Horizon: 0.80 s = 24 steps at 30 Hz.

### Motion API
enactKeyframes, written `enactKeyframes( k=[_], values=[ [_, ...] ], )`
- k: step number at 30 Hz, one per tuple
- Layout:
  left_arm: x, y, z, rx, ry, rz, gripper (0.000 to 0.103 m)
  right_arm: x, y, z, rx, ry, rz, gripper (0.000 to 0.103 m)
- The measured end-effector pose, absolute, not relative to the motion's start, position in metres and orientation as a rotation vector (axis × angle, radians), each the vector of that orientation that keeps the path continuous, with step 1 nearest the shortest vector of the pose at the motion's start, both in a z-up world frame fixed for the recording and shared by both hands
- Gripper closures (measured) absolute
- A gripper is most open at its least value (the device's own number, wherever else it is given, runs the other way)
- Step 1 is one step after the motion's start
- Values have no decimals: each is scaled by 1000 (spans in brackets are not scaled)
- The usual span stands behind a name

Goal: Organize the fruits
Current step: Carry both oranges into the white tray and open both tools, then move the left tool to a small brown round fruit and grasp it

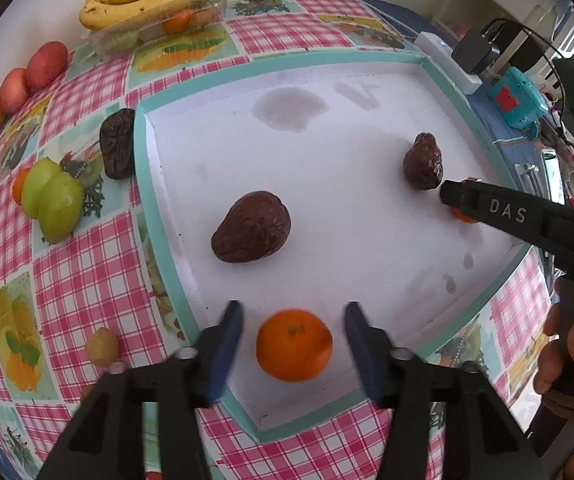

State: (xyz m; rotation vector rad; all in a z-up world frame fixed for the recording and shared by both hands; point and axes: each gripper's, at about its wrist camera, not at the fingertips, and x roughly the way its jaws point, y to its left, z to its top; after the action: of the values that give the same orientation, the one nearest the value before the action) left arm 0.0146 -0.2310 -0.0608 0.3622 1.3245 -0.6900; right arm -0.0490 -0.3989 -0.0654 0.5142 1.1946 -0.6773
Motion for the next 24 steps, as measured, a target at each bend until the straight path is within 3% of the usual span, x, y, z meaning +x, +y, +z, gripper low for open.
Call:
enactKeyframes(
  k=[1, 7, 10, 12, 17, 24],
  values=[
    [15, -230, -59, 357, 1322, -693, 41, -49, -399, -65, 511, 1195, -677, 49],
    [19, -223, -41, 342, 1276, -683, 26, -49, -398, -53, 476, 1166, -685, 26],
    [25, -214, -30, 321, 1243, -664, 18, -52, -398, -41, 464, 1130, -696, 24],
    [31, -205, -24, 301, 1224, -641, 13, -53, -397, -33, 452, 1107, -707, 15],
    [57, -168, -2, 238, 1132, -490, 0, -58, -395, -13, 444, 1046, -708, 13],
    [85, -114, 23, 172, 1027, -320, 0, -59, -378, 9, 423, 991, -684, 12]
  ],
)
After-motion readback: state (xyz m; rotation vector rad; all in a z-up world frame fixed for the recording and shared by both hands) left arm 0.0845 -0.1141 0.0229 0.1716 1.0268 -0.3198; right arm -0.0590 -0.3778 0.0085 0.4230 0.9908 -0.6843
